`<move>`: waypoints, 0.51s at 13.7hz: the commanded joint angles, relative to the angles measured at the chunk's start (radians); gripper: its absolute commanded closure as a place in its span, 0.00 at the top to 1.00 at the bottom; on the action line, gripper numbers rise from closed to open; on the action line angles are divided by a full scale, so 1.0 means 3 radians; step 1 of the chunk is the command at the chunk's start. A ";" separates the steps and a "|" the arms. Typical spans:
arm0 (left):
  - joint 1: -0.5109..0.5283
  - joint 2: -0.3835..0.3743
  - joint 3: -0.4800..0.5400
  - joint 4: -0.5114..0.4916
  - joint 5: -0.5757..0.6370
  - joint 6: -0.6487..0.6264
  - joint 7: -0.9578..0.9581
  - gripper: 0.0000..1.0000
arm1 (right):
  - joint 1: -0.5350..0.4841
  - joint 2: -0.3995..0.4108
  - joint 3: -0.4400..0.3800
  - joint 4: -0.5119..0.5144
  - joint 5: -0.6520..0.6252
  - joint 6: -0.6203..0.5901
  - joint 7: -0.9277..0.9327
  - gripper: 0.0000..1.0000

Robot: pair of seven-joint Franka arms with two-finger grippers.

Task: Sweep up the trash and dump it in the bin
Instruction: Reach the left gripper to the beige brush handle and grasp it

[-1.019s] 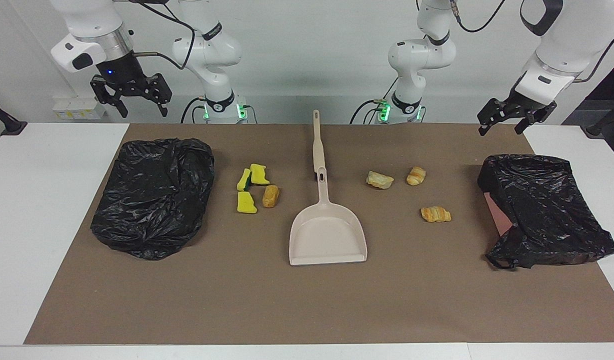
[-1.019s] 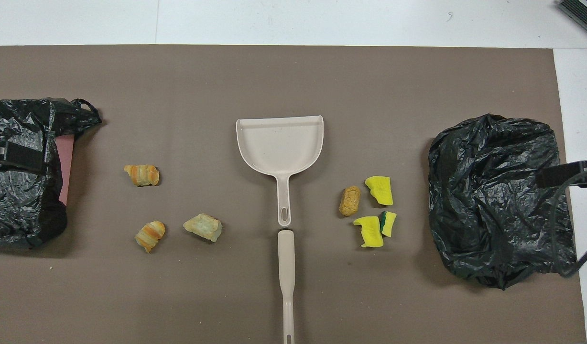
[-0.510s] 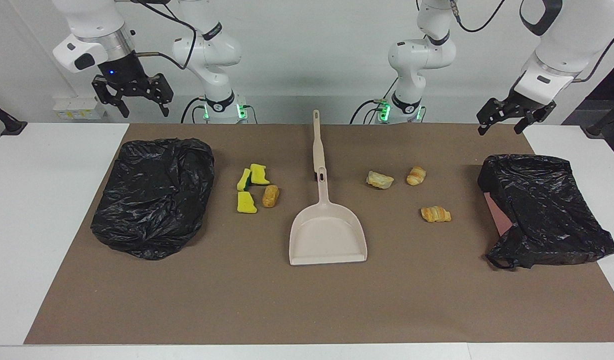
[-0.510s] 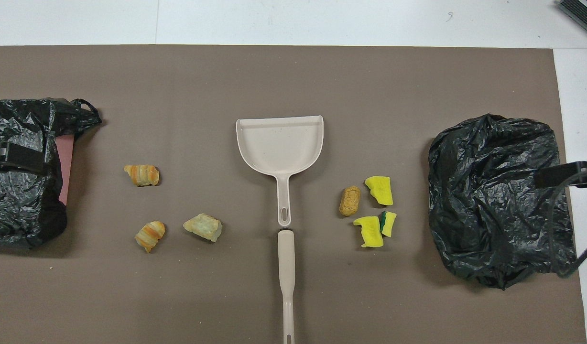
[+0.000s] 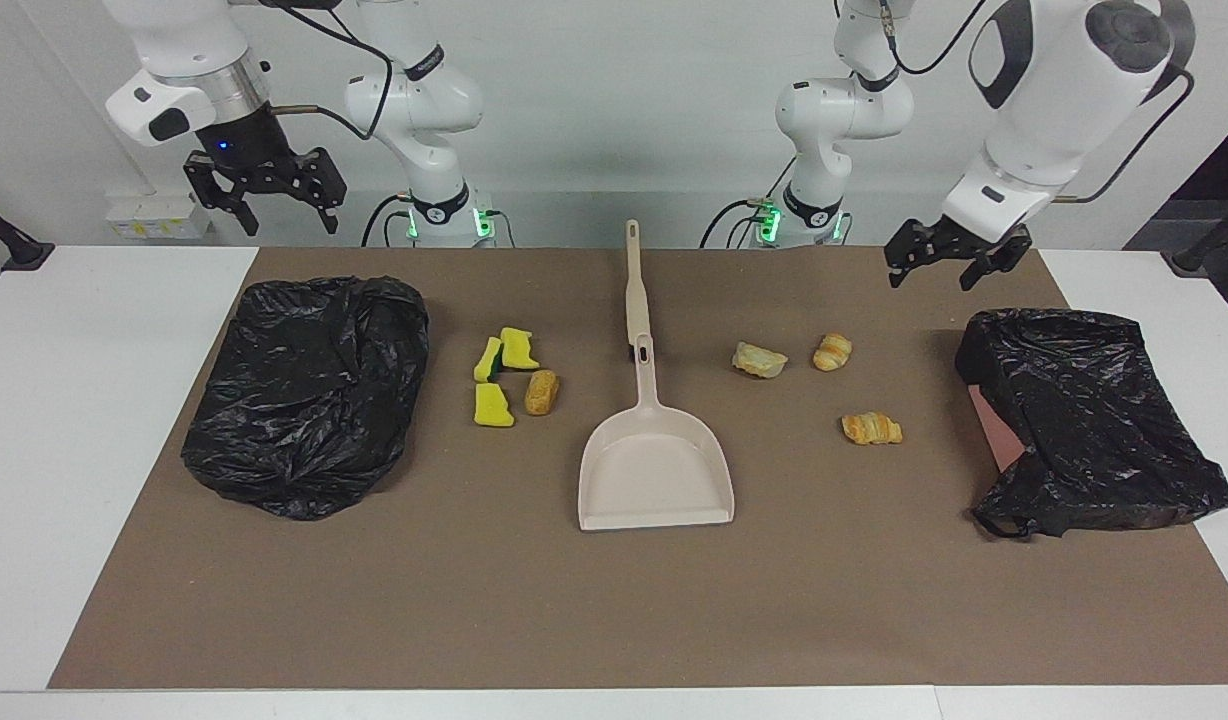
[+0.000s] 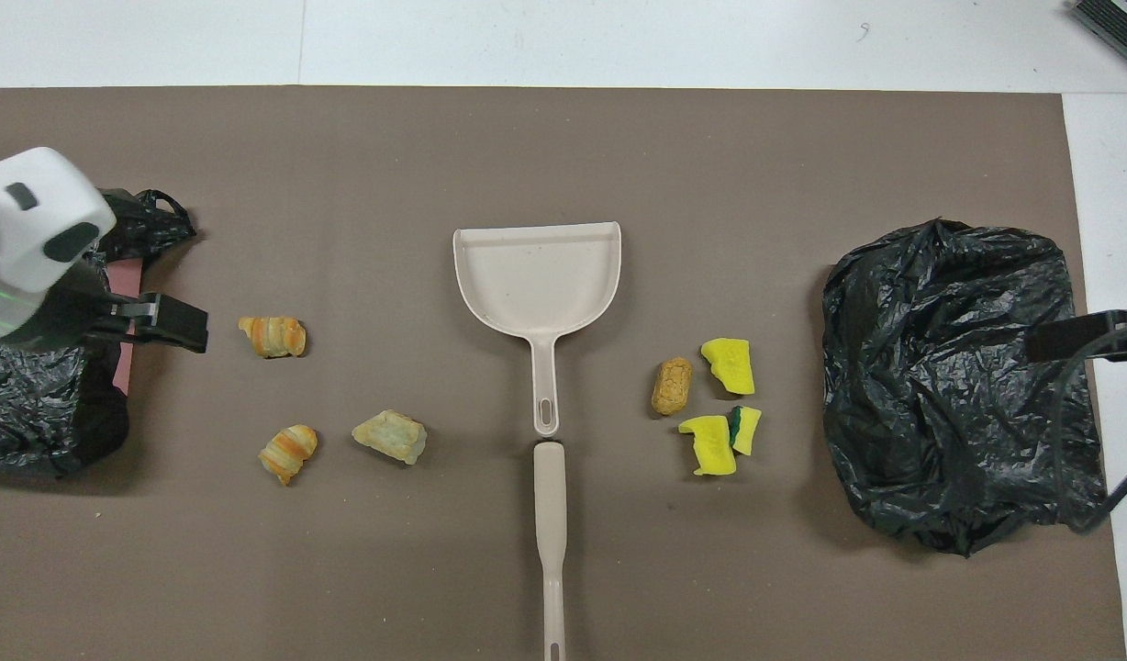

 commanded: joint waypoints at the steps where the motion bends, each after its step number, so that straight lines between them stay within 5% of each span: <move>1: -0.0338 -0.0155 0.0043 -0.0427 -0.0028 0.0371 -0.0459 1.00 | -0.0051 -0.0070 0.0019 -0.0080 0.0041 0.0032 0.0006 1.00; 7: -0.1105 -0.0221 0.0043 -0.1102 -0.0166 0.0913 -0.1349 1.00 | -0.0051 -0.0055 0.0024 -0.0059 0.0005 0.0078 -0.0024 1.00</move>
